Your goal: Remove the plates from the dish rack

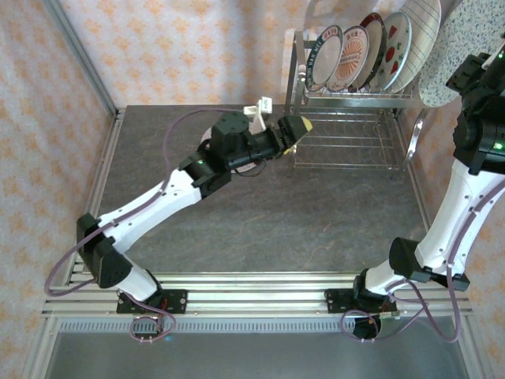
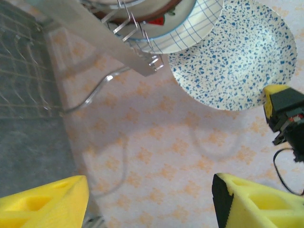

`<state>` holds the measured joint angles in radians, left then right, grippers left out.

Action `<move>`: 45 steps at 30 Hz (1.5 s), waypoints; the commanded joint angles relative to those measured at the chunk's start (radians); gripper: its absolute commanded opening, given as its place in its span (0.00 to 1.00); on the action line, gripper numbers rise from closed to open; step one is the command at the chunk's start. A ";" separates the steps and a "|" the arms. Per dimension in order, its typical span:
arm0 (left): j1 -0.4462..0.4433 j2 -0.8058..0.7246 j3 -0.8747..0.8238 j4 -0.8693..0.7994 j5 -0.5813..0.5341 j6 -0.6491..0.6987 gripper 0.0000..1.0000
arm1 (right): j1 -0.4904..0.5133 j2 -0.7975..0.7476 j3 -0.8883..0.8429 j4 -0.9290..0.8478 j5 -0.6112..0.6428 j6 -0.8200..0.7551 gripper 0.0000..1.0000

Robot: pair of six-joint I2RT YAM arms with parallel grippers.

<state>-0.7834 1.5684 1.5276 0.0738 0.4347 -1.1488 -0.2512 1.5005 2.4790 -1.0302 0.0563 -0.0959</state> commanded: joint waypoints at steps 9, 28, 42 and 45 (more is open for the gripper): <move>-0.180 0.283 0.207 0.256 0.025 -0.289 0.75 | 0.001 -0.185 -0.084 -0.107 0.106 0.149 0.00; -0.265 0.571 0.444 0.355 0.019 -0.509 0.74 | 0.001 -0.409 -0.303 -0.337 -0.020 0.472 0.00; -0.230 0.540 0.358 0.412 0.042 -0.579 0.38 | 0.000 -0.473 -0.438 -0.346 -0.126 0.594 0.00; -0.220 0.527 0.343 0.420 0.048 -0.581 0.27 | 0.001 -0.480 -0.463 -0.347 -0.137 0.609 0.00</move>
<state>-1.0199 2.1345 1.8843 0.4400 0.4690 -1.7298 -0.2520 1.0405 2.0243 -1.4292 -0.0494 0.4801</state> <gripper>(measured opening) 0.285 0.042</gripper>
